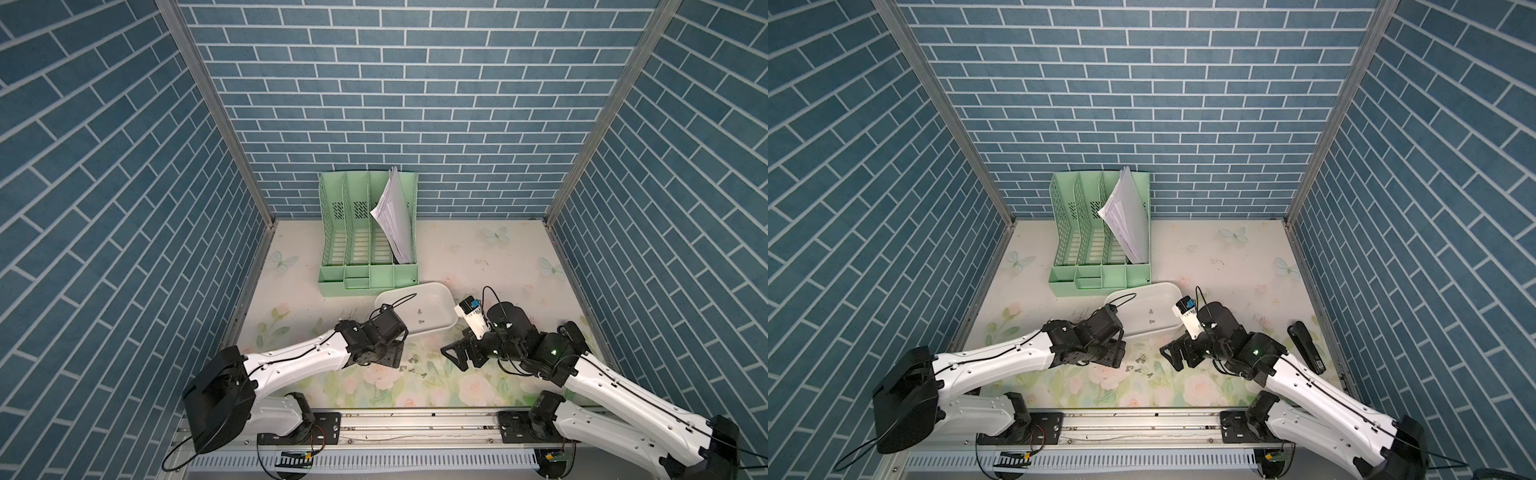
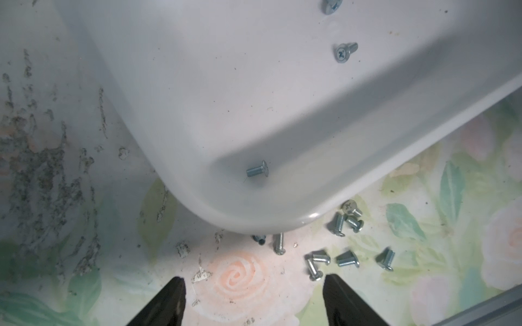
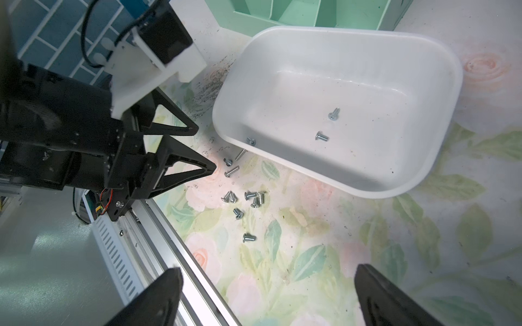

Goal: Put the screws on the desktop into the storage box
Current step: Pick up the screw from the center of the board.

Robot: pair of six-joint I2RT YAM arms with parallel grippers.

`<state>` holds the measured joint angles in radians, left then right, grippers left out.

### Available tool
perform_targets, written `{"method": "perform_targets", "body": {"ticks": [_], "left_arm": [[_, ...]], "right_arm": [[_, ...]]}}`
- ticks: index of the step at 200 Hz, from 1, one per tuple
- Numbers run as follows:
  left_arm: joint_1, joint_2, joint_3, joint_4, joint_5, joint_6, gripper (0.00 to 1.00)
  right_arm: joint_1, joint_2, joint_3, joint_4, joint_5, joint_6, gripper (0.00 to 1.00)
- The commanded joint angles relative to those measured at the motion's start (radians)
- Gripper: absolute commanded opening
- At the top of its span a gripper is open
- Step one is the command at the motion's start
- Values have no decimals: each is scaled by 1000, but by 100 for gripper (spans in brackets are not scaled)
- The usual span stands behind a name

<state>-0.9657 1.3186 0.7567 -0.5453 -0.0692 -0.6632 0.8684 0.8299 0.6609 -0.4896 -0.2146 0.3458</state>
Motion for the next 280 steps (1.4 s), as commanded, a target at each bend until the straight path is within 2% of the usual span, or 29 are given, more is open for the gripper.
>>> {"method": "perform_targets", "body": {"ticks": [1,23,149,280], "left_arm": [[-9,24,7,21,-27,2,72],[-14,49,9,24,-35,3,62],[-20,144,-16,83,-42,4,38],[-20,186,-20,104,-33,13,24]], "right_arm": [[-1,-21,-12,-15,-20,22,100],[-1,-27,-15,-15,-19,22,100],[-1,-34,-20,-9,-23,21,100],[-1,-33,-23,-3,-26,19,100]]}}
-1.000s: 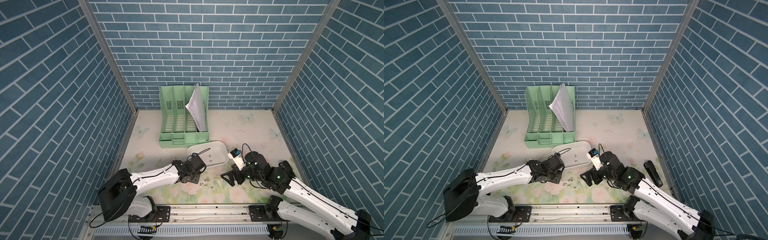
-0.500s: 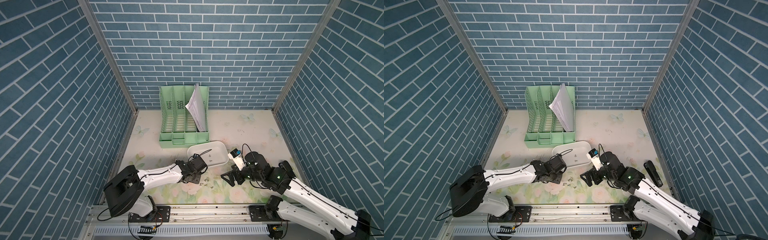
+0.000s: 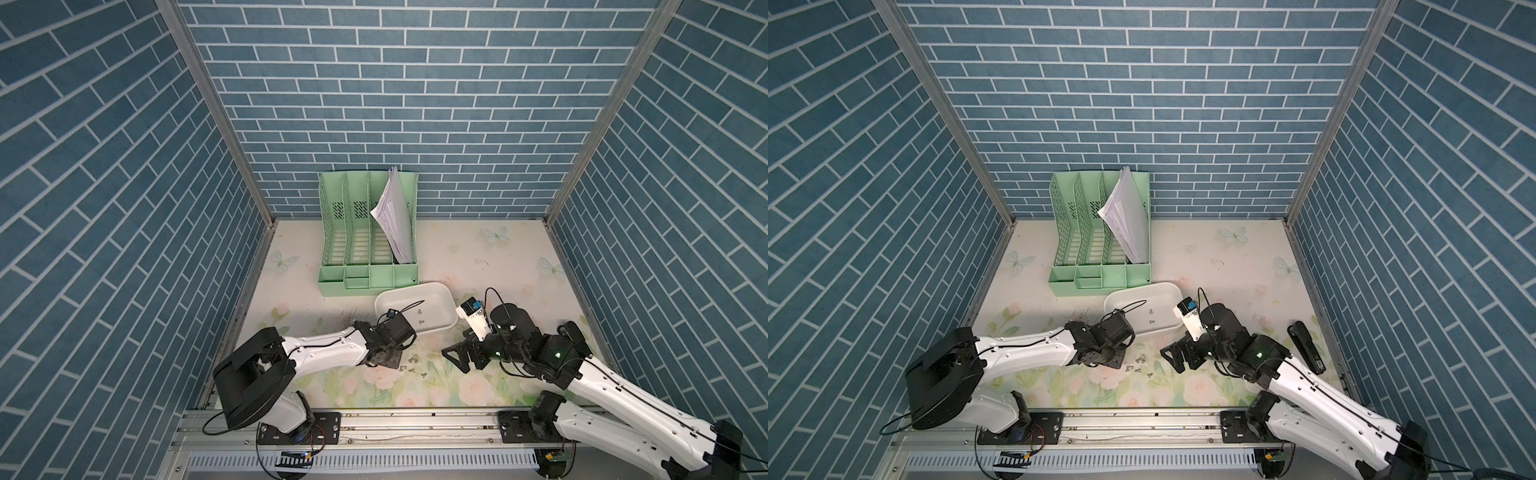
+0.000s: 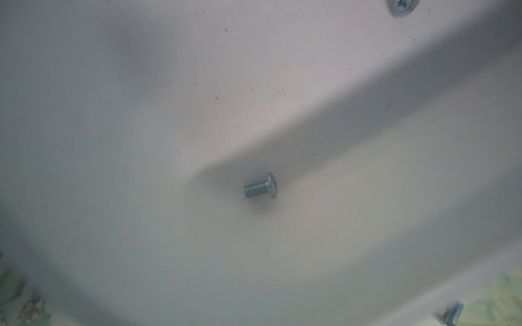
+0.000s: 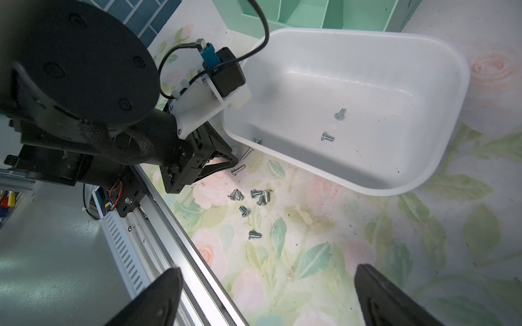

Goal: Put the screws on the desktop into the storage box
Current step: Pick up the screw from the center of the board.

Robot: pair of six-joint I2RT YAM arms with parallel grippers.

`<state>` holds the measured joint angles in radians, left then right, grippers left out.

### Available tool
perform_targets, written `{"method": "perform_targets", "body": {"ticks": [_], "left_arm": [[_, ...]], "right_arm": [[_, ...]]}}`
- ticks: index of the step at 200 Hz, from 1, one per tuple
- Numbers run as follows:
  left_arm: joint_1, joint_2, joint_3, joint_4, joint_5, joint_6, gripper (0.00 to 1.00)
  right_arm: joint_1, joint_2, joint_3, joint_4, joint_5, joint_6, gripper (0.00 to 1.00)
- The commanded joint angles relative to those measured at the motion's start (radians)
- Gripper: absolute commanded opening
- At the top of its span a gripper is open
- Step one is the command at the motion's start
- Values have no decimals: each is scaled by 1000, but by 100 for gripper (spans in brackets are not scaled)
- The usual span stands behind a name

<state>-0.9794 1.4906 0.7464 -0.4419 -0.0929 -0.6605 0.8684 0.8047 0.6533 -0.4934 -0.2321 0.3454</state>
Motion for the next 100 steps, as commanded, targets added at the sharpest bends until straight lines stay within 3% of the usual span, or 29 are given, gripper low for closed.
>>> {"method": "perform_targets", "body": {"ticks": [1,100], "left_arm": [[-7,14,-10,0,-9,9,24],[-6,7,1,-9,2,17,14]], "right_arm": [[-2,-7,-15,1,-9,20,100],[-1,-7,-14,0,-9,18,100]]}}
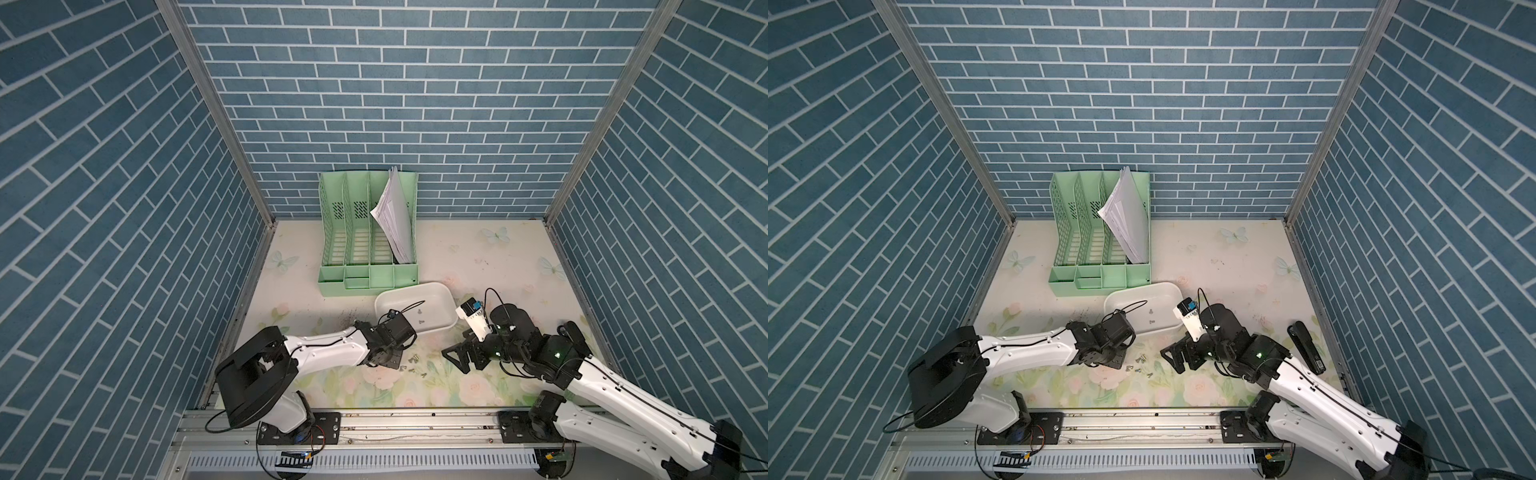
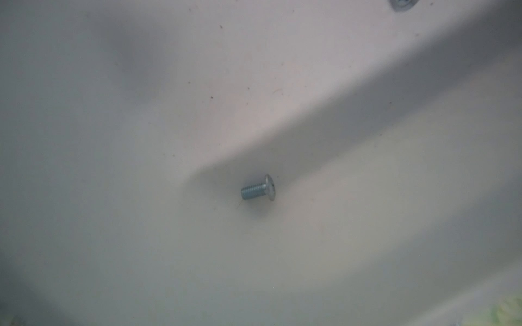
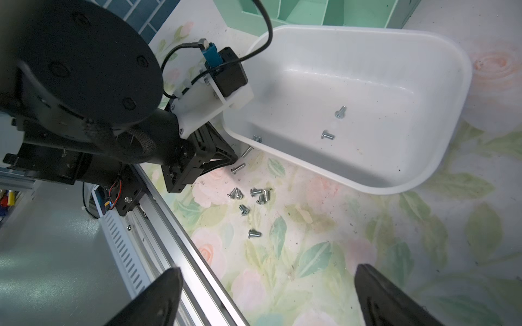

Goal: Put the screws on the desktop into the storage box
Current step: Pick up the screw from the center of the board.

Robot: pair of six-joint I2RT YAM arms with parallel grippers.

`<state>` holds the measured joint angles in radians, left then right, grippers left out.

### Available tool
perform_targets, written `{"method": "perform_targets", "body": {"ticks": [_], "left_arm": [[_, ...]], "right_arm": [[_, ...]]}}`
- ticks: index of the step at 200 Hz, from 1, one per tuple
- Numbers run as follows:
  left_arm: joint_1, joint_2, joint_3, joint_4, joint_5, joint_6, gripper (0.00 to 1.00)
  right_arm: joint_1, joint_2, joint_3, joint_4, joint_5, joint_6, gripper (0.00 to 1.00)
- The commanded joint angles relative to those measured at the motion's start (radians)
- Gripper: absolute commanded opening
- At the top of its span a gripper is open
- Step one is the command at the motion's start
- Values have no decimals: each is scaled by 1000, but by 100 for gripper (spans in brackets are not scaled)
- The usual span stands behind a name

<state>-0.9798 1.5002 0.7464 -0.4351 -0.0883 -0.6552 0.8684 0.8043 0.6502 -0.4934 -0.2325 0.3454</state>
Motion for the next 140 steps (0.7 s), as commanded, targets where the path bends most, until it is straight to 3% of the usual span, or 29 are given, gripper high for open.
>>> {"method": "perform_targets", "body": {"ticks": [1,57,140], "left_arm": [[-6,-3,1,-16,-3,11,13],[-5,-45,14,-56,9,12,11],[-5,-225,119,-124,72,29,11]], "right_arm": [[-1,-7,-11,1,-8,18,100],[-1,-4,-11,1,-8,18,100],[-1,-6,-10,17,-1,17,100]]}}
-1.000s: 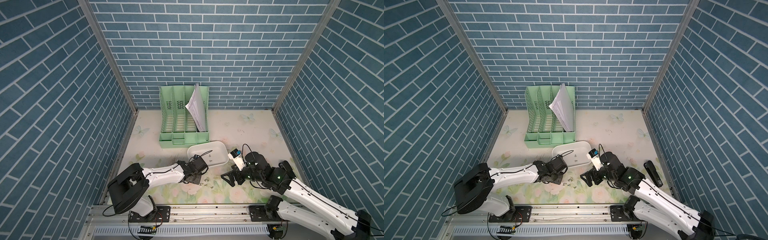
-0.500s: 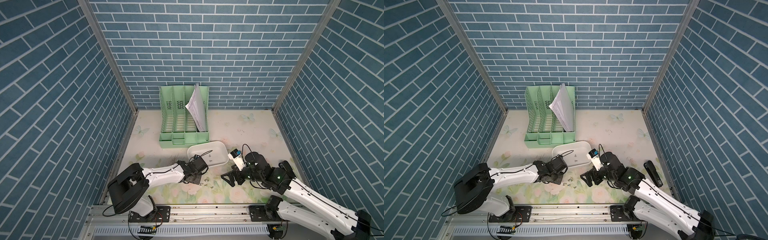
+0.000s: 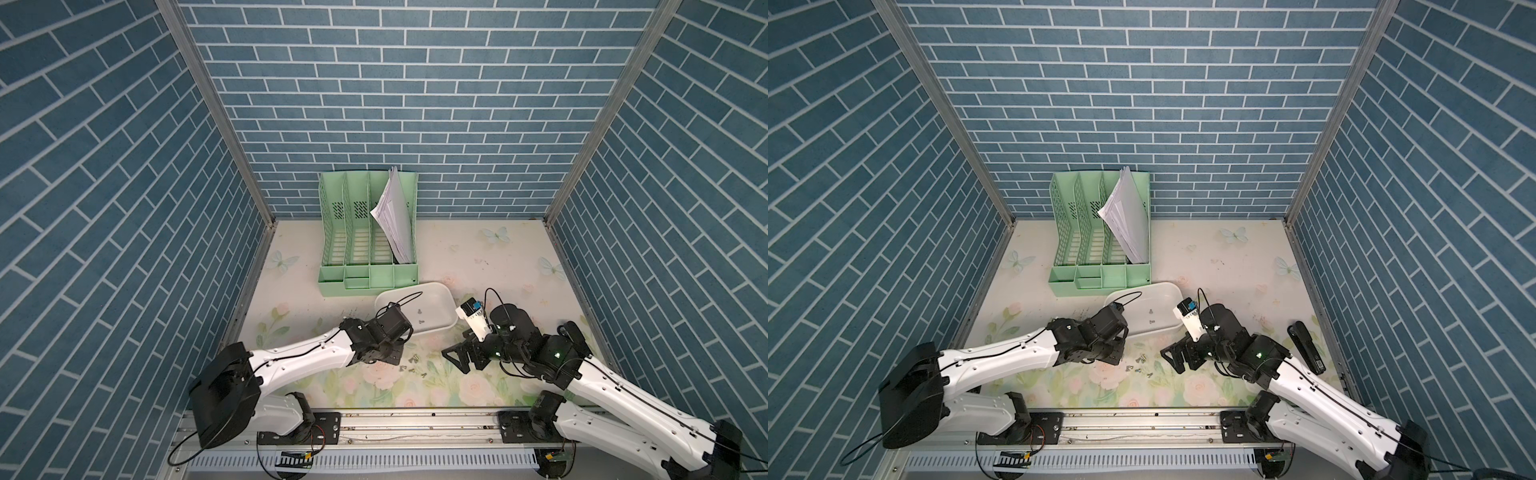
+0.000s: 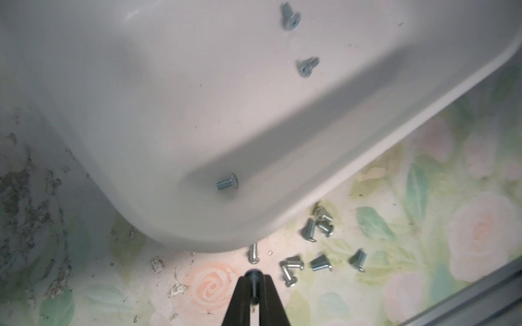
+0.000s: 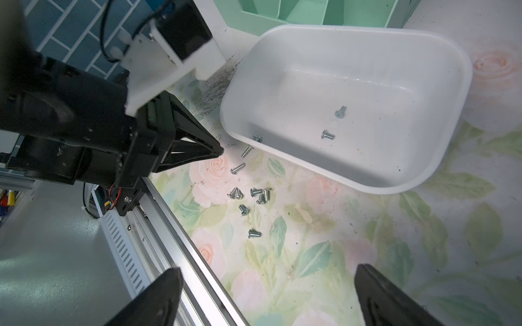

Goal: Put the screws on the desktop into the storage box
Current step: Pick up the screw from the center of the board, then place the screw in the storage box.

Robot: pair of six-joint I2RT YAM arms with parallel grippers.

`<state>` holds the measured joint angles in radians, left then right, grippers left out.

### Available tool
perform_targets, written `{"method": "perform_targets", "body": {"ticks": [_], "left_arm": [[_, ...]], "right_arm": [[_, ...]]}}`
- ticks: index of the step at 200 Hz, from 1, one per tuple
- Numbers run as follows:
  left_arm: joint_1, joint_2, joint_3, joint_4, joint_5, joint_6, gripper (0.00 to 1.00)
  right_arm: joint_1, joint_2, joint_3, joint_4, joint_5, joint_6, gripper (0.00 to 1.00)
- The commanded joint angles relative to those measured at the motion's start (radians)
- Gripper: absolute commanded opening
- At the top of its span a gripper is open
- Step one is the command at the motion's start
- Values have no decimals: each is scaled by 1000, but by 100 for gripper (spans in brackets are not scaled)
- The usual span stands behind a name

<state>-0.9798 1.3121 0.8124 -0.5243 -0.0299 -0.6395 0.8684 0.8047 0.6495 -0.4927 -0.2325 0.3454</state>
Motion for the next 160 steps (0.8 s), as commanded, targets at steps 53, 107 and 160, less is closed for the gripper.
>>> {"method": "perform_targets", "body": {"ticks": [53,107,160], "left_arm": [[20,-13,101,-18,-82,27,13],[57,39,128,19,-105,61,30],[67,5,124,-20,-86,66,31]], "right_arm": [[-1,-4,-18,56,2,23,100],[-1,-13,-34,60,13,37,100],[1,-4,-39,52,22,47,100]]}}
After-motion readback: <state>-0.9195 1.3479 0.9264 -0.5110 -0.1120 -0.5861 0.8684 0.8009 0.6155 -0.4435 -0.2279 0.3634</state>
